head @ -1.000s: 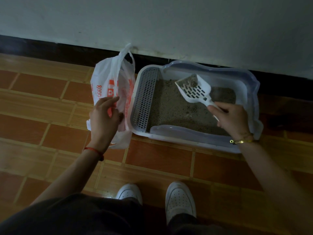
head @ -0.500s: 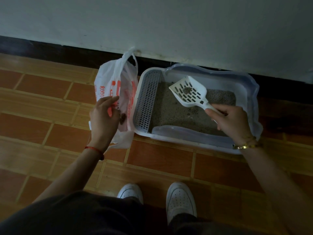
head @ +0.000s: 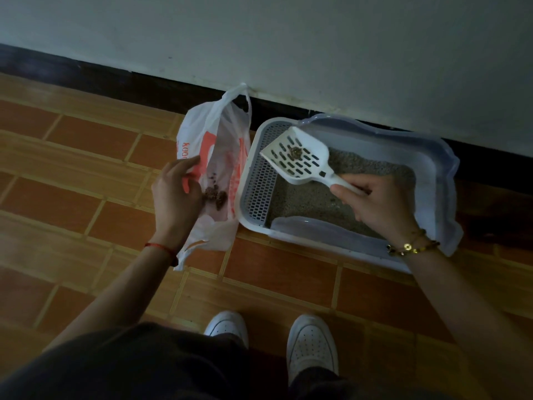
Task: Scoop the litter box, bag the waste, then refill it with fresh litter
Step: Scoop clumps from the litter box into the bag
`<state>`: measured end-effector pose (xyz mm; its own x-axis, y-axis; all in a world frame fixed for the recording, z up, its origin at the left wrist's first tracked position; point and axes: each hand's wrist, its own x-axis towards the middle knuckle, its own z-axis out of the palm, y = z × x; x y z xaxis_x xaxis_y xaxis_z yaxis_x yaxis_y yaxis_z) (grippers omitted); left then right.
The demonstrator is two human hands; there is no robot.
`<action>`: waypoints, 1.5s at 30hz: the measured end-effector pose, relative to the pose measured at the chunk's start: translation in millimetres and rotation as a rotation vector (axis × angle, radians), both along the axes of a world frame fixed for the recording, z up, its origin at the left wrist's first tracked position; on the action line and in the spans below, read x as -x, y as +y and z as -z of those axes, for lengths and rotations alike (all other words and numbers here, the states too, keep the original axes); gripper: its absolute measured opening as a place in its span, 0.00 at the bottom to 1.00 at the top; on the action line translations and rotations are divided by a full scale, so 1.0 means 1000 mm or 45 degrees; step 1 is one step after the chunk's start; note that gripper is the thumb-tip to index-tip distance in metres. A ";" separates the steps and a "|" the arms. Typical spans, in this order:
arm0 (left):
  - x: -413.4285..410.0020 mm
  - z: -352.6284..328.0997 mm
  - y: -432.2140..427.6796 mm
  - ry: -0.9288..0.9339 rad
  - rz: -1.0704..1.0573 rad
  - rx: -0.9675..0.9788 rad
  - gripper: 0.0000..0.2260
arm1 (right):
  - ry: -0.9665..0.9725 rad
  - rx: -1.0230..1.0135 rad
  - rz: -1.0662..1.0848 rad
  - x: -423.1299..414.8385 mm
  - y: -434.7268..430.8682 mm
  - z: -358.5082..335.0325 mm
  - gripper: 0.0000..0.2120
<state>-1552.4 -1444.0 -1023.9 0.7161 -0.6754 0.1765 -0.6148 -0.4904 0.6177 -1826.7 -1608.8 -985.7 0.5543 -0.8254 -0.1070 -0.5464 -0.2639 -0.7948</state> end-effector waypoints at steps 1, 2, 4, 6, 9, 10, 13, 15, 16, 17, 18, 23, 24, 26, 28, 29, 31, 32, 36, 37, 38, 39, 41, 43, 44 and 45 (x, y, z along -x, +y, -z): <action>-0.003 0.001 0.001 0.004 -0.015 0.003 0.17 | 0.008 -0.012 -0.034 -0.008 0.001 0.001 0.08; -0.005 0.001 0.003 0.006 -0.029 0.007 0.17 | 0.023 -0.009 -0.079 -0.017 0.001 0.002 0.08; -0.008 0.000 0.006 0.010 -0.047 0.025 0.18 | 0.066 0.041 -0.189 -0.034 0.002 0.005 0.10; -0.011 0.000 0.009 0.011 -0.069 0.039 0.19 | 0.106 0.092 -0.259 -0.052 0.003 0.006 0.10; -0.019 0.002 0.014 0.034 -0.118 0.055 0.20 | 0.167 0.218 -0.317 -0.081 0.004 0.007 0.10; -0.021 0.002 0.016 0.046 -0.130 0.066 0.21 | 0.188 0.257 -0.339 -0.090 0.004 0.008 0.10; -0.024 0.002 0.022 0.066 -0.150 0.102 0.20 | 0.248 0.330 -0.385 -0.114 0.004 0.013 0.10; -0.027 0.002 0.024 0.080 -0.166 0.115 0.20 | 0.305 0.430 -0.434 -0.128 0.004 0.018 0.10; -0.028 0.002 0.025 0.089 -0.172 0.120 0.19 | 0.334 0.496 -0.470 -0.135 0.005 0.020 0.09; -0.028 0.003 0.025 0.099 -0.175 0.125 0.19 | 0.363 0.572 -0.508 -0.141 0.006 0.022 0.09; -0.029 0.004 0.026 0.108 -0.177 0.130 0.19 | 0.399 0.657 -0.549 -0.146 0.007 0.024 0.09; -0.032 0.006 0.025 0.140 -0.182 0.142 0.20 | 0.560 1.039 -0.729 -0.162 0.014 0.030 0.11; -0.032 0.007 0.025 0.147 -0.182 0.141 0.20 | 0.578 1.097 -0.766 -0.163 0.015 0.032 0.11; -0.032 0.008 0.026 0.153 -0.180 0.145 0.20 | 0.580 1.185 -0.815 -0.165 0.017 0.035 0.13; -0.032 0.008 0.027 0.162 -0.180 0.155 0.20 | 0.535 1.286 -0.836 -0.163 0.019 0.036 0.11; -0.032 0.009 0.027 0.171 -0.183 0.158 0.20 | 0.515 1.316 -0.843 -0.161 0.020 0.036 0.12; -0.032 0.009 0.027 0.182 -0.191 0.164 0.20 | 0.478 1.351 -0.851 -0.159 0.020 0.036 0.17; -0.031 0.009 0.027 0.184 -0.194 0.163 0.20 | 0.476 1.347 -0.850 -0.158 0.019 0.035 0.18; -0.030 0.008 0.026 0.186 -0.187 0.161 0.20 | 0.458 1.189 -0.764 -0.156 0.017 0.037 0.12; -0.030 0.008 0.026 0.182 -0.183 0.162 0.20 | 0.443 1.081 -0.702 -0.155 0.016 0.036 0.11; -0.030 0.008 0.025 0.175 -0.181 0.159 0.20 | 0.413 0.925 -0.624 -0.153 0.015 0.035 0.10; -0.030 0.007 0.025 0.170 -0.180 0.153 0.20 | 0.372 0.709 -0.527 -0.152 0.014 0.032 0.09; -0.030 0.006 0.024 0.162 -0.174 0.138 0.19 | 0.261 0.143 -0.286 -0.148 0.008 0.027 0.10; -0.029 0.004 0.022 0.144 -0.151 0.117 0.19 | 0.151 -0.357 -0.076 -0.140 0.004 0.020 0.13; -0.029 0.004 0.022 0.134 -0.135 0.109 0.19 | 0.116 -0.487 -0.026 -0.133 0.002 0.015 0.15; -0.029 0.003 0.020 0.129 -0.119 0.105 0.18 | 0.105 -0.549 -0.003 -0.125 0.000 0.011 0.15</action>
<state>-1523.9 -1423.6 -1026.9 0.7919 -0.5913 0.1523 -0.5016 -0.4877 0.7145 -1701.5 -1609.0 -996.2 0.5316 -0.6942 -0.4853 -0.6124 0.0808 -0.7864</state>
